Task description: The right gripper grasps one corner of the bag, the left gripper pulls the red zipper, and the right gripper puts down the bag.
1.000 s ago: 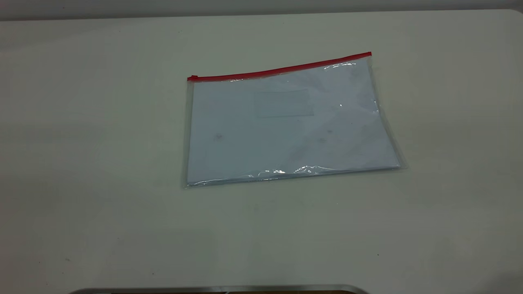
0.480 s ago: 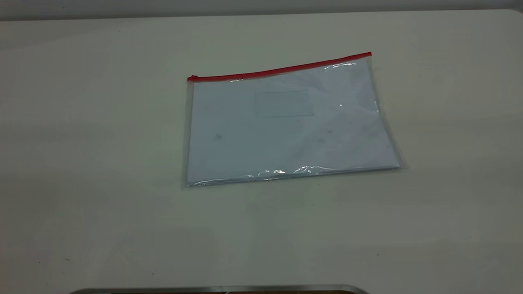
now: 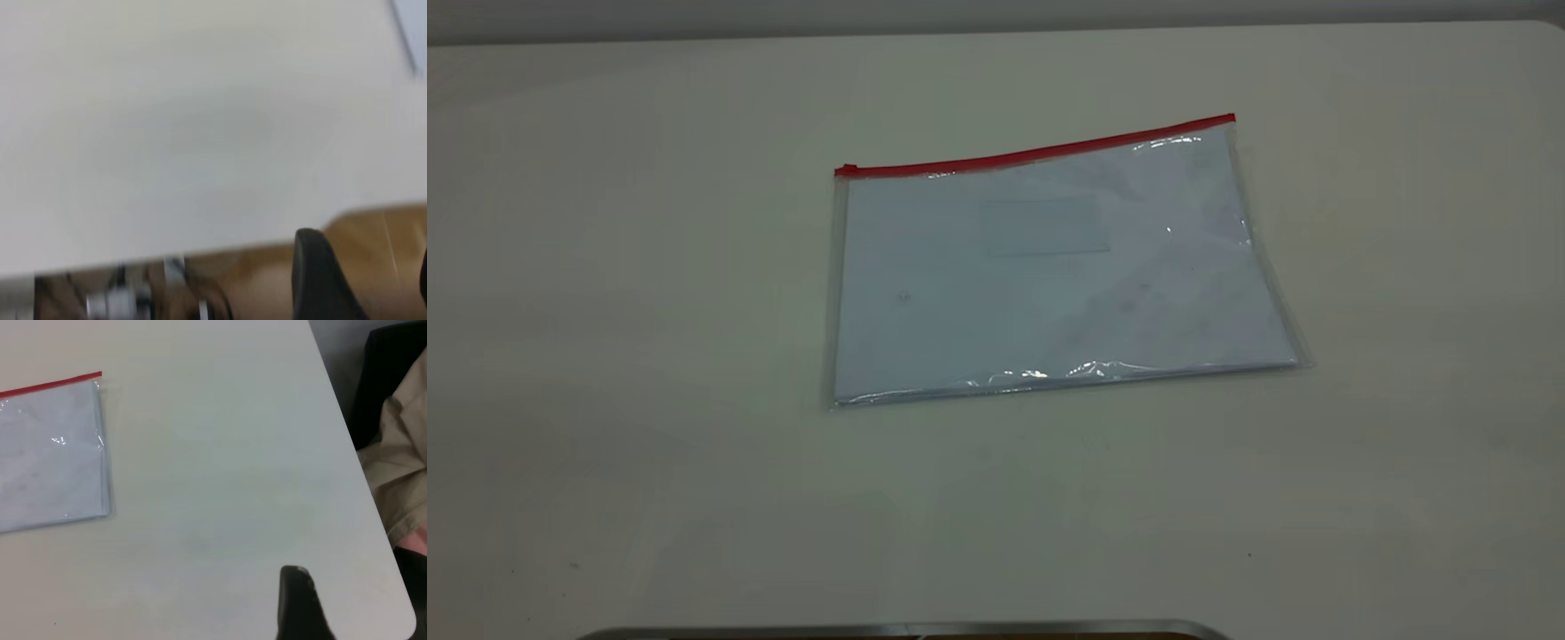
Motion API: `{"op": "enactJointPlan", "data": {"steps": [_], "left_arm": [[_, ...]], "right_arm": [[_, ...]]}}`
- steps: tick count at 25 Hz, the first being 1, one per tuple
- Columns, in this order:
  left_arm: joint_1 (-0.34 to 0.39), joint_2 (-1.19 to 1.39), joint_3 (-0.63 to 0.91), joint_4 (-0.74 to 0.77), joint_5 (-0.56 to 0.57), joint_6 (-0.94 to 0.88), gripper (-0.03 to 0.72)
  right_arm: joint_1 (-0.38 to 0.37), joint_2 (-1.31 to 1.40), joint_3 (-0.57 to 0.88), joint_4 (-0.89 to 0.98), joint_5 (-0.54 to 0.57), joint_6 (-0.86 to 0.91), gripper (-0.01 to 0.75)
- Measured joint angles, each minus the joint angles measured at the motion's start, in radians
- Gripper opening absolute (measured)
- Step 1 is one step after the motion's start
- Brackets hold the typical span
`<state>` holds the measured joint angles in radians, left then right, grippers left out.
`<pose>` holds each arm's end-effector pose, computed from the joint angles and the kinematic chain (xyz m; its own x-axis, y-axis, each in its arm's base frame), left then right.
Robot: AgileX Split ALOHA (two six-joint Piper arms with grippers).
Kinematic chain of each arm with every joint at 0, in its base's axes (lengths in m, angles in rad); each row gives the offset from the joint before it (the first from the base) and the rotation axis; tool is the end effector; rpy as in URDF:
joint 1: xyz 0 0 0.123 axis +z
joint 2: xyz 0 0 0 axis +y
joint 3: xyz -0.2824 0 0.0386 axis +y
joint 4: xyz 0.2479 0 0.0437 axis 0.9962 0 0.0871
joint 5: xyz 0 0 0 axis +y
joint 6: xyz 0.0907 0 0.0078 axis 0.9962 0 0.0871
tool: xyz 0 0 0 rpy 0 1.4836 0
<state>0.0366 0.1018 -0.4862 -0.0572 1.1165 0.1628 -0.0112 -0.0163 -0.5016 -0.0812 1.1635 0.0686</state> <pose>0.0092 -0.0043 0.2689 -0.5939 0.1154 -0.7962 0.0868 0.9931 0.0792 -0.0123 -0.0066 0.2696 -0.5257 0.0422 -0.8496 0.0936 0.9956 -0.0085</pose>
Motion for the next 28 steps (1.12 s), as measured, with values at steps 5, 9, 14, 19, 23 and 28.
{"op": "enactJointPlan", "data": {"steps": [5, 9, 14, 19, 23, 28], "left_arm": [[0.000, -0.118, -0.001, -0.003, 0.028, 0.002, 0.428], [0.000, -0.116, -0.001, -0.007, 0.030, 0.002, 0.428], [0.000, -0.116, -0.001, -0.007, 0.030, 0.002, 0.428], [0.000, -0.116, -0.001, -0.007, 0.030, 0.002, 0.428], [0.000, -0.116, -0.001, -0.007, 0.030, 0.002, 0.428], [0.000, -0.116, -0.001, -0.007, 0.030, 0.002, 0.428]], "right_arm": [[0.000, 0.000, 0.000, 0.000, 0.001, 0.000, 0.477], [0.000, 0.000, 0.000, 0.000, 0.001, 0.000, 0.477], [0.000, 0.000, 0.000, 0.000, 0.001, 0.000, 0.477], [0.000, 0.000, 0.000, 0.000, 0.001, 0.000, 0.477], [0.000, 0.000, 0.000, 0.000, 0.001, 0.000, 0.472], [0.000, 0.000, 0.000, 0.000, 0.001, 0.000, 0.461]]}}
